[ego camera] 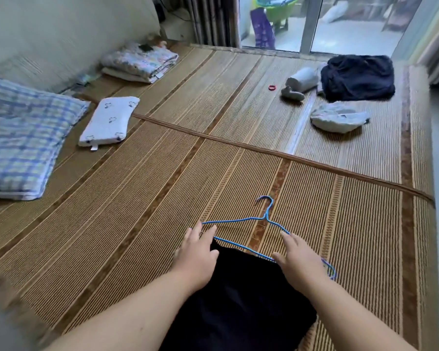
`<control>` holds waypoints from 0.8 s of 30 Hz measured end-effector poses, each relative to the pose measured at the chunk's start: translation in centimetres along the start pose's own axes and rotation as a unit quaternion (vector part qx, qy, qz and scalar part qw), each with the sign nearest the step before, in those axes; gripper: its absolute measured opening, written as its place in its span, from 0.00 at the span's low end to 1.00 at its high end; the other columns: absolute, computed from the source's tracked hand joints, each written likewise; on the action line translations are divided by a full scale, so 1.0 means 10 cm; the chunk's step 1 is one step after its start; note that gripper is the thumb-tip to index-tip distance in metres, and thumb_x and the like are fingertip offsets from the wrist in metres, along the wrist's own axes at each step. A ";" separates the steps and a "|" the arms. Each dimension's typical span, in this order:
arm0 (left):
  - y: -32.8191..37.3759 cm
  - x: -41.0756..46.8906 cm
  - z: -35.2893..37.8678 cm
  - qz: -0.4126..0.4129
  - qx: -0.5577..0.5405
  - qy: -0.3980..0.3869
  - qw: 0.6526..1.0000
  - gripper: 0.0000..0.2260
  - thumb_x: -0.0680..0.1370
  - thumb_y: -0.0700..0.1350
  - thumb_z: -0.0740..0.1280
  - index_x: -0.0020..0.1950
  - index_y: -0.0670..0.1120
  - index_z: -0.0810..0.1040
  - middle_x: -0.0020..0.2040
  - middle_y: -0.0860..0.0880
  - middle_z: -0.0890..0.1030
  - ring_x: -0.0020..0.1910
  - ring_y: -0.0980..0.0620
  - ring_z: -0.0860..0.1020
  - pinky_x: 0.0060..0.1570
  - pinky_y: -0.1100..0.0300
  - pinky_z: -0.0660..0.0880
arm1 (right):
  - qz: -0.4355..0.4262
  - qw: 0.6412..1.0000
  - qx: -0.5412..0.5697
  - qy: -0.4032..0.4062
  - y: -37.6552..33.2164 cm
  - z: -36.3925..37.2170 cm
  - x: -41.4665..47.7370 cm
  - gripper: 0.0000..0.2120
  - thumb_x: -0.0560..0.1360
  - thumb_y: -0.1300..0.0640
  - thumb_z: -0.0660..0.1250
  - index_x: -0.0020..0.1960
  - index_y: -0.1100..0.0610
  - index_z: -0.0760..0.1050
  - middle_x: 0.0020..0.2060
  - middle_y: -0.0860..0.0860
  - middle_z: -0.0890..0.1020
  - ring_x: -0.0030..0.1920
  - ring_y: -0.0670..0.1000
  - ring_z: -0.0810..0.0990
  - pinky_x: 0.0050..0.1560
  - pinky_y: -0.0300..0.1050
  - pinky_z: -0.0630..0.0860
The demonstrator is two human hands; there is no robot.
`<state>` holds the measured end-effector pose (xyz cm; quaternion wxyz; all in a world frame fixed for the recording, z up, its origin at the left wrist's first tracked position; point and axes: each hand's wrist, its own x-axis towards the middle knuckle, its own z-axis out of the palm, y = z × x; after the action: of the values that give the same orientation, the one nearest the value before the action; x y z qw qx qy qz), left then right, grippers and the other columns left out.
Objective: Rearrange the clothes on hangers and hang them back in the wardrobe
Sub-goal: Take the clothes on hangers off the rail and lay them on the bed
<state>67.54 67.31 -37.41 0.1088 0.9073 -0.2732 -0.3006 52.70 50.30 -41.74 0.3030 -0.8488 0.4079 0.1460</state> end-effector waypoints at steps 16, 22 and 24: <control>-1.06 -3.22 -2.07 -0.150 0.024 0.247 0.957 0.31 0.75 0.56 0.64 0.76 0.54 0.57 0.77 0.52 0.55 0.74 0.48 0.60 0.70 0.49 0.61 | -0.528 0.834 -0.161 0.016 -3.56 -0.55 -2.53 0.28 0.75 0.45 0.62 0.73 0.42 0.57 0.74 0.49 0.60 0.72 0.53 0.62 0.70 0.53 0.61; -1.74 -4.91 -2.69 -0.227 0.091 0.405 0.881 0.29 0.73 0.56 0.64 0.73 0.57 0.62 0.74 0.52 0.63 0.71 0.51 0.64 0.68 0.57 0.64 | -0.673 0.721 -0.167 0.011 -4.69 -0.32 -4.03 0.27 0.75 0.45 0.62 0.72 0.41 0.59 0.74 0.47 0.60 0.71 0.53 0.63 0.69 0.52 0.62; -1.92 -5.53 -2.76 -0.264 0.100 0.438 0.853 0.27 0.72 0.55 0.64 0.71 0.58 0.64 0.72 0.54 0.65 0.70 0.51 0.66 0.66 0.56 0.66 | -0.715 0.685 -0.141 0.003 -4.95 -0.18 -4.61 0.25 0.75 0.46 0.61 0.71 0.40 0.61 0.73 0.47 0.61 0.71 0.53 0.63 0.68 0.52 0.63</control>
<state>55.48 115.12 4.50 0.0423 0.9890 0.0234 0.1400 62.57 100.95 2.09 0.1907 -0.9161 -0.3474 -0.0612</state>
